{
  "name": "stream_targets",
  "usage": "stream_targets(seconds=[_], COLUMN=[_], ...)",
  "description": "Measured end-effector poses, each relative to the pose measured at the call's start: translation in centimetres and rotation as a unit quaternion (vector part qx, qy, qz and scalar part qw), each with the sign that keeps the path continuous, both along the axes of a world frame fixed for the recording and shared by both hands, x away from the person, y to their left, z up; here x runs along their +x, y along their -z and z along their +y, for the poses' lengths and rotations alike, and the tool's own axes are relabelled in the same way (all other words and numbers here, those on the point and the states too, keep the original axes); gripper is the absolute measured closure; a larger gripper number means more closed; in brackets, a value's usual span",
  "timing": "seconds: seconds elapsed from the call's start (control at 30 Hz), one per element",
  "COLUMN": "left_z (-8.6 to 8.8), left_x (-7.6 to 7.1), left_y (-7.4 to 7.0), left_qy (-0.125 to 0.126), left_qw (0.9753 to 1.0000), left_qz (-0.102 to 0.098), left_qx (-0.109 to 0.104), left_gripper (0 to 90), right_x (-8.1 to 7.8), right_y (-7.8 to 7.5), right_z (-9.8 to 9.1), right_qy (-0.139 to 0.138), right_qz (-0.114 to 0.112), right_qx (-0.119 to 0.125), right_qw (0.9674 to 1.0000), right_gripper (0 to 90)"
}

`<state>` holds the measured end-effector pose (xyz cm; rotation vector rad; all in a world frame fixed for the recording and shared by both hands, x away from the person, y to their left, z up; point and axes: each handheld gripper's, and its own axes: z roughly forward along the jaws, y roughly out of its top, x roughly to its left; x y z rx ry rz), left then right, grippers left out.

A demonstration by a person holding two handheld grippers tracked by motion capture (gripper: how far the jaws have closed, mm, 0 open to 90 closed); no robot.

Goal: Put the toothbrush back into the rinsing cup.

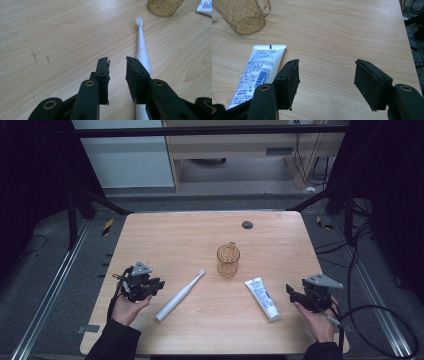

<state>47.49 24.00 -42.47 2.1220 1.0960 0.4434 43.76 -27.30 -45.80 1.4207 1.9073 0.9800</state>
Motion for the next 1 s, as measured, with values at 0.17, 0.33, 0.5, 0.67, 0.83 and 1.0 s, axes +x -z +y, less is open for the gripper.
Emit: stream_targets(seconds=[0.17, 0.33, 0.5, 0.67, 0.83, 1.0], left_z=[-1.0, -2.2, -3.5, -4.8, -5.2, -5.8], left_x=[0.8, 1.5, 2.5, 3.5, 4.0, 4.4], left_y=[-0.9, -1.2, -1.4, -1.6, -1.4, -0.5], left_qy=[0.0, 0.004, 0.008, 0.017, 0.023, 0.032], left_qw=[0.9999, 0.9999, 0.9998, 0.9995, 0.9993, 0.9983], left_qz=[-0.01, -0.015, -0.011, -0.003, 0.01, 0.03], left_qx=[-0.002, 0.001, 0.011, 0.025, 0.029, 0.038], left_gripper=[67.4, 59.7, 55.5, 52.9, 51.5, 50.0], right_x=[0.0, 0.1, 0.2, 0.3, 0.4, 0.4], right_y=[0.0, 0.0, 0.1, 0.2, 0.3, 0.3], right_z=[-0.1, -0.3, -0.3, -0.3, -0.2, -0.1], right_qy=[0.001, 0.004, 0.003, -0.001, -0.003, -0.006], right_qz=[0.001, 0.003, 0.005, 0.01, 0.012, 0.015], right_qx=[0.0, 0.002, -0.002, -0.002, -0.005, -0.008], right_qw=[1.0, 1.0, 1.0, 1.0, 0.9999, 0.9998], right_gripper=[36.2, 35.9, 35.6, 35.4, 35.3, 35.3])
